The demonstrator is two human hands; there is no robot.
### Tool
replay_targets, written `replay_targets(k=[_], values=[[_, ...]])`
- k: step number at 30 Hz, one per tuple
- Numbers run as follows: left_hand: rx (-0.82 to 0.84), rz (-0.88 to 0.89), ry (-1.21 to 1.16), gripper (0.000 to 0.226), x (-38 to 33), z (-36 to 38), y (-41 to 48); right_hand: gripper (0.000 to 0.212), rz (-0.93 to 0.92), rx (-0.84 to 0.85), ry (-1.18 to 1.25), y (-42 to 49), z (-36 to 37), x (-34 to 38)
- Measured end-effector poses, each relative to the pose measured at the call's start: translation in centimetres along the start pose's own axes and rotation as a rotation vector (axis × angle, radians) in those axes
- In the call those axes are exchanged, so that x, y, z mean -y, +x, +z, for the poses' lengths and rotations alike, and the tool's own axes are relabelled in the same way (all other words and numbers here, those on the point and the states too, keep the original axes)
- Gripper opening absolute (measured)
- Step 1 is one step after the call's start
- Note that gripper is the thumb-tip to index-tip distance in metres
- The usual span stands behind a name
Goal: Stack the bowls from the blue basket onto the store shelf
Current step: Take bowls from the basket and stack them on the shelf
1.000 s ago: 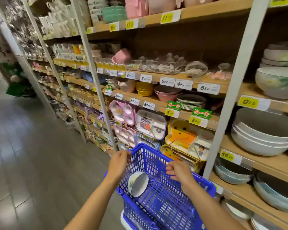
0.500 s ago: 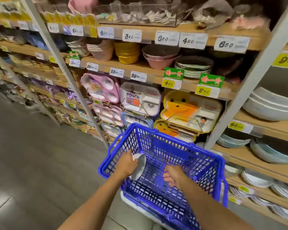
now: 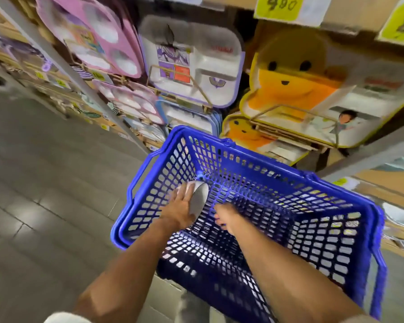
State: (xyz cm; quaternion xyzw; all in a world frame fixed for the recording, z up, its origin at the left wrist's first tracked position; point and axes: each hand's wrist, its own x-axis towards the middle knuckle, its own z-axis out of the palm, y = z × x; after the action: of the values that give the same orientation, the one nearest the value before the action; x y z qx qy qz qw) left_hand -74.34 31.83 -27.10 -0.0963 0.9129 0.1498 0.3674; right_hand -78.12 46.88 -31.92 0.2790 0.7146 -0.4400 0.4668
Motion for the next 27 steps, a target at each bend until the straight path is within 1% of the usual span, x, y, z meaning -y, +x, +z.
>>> replay_targets(k=[2,3,5,6,8,11,13,15,18,20,23,25,27], values=[[-0.064,0.022,0.007,0.099,0.1,0.6,1.0,0.039,0.022,-0.010,0.024,1.8,1.0,-0.2],[-0.112,0.038,0.012,0.097,0.1,0.8,1.3,0.034,0.018,-0.014,0.035,2.4,1.3,-0.3],[-0.193,0.062,0.027,0.093,0.0,1.2,2.1,0.014,-0.019,-0.027,0.071,3.5,2.2,-0.6],[-0.220,0.060,0.021,0.092,-0.1,1.3,2.3,0.011,-0.045,-0.041,0.089,3.9,2.5,-0.7],[-0.239,0.045,0.001,0.090,-0.2,1.2,2.7,0.015,-0.067,-0.031,0.121,4.4,3.0,-0.6],[-0.261,0.062,-0.024,0.073,-0.4,0.5,2.4,0.035,-0.057,-0.032,0.157,4.5,2.7,-0.4],[-0.278,0.084,-0.125,0.067,-0.4,-0.1,1.7,0.042,-0.038,-0.079,0.198,3.8,1.8,0.0],[-0.281,0.083,-0.262,0.064,-0.4,-1.2,0.9,0.041,-0.035,-0.101,0.269,2.5,0.6,0.5],[-0.276,0.077,-0.489,0.062,-0.8,-3.3,0.1,0.039,-0.089,-0.094,0.415,0.3,-1.1,1.8],[-0.284,0.088,-0.659,0.063,-1.6,-5.3,-1.0,0.037,-0.165,-0.102,0.516,-2.0,-2.6,3.1],[-0.286,0.142,-0.852,0.062,-2.6,-8.1,-3.3,0.024,-0.326,-0.085,0.621,-6.6,-5.1,4.5],[-0.255,0.197,-0.960,0.062,-3.3,-10.2,-5.2,0.026,-0.406,0.000,0.670,-10.4,-6.6,5.1],[-0.242,0.247,-1.041,0.061,-4.0,-12.3,-7.2,0.030,-0.492,0.033,0.714,-13.8,-7.6,5.6]])
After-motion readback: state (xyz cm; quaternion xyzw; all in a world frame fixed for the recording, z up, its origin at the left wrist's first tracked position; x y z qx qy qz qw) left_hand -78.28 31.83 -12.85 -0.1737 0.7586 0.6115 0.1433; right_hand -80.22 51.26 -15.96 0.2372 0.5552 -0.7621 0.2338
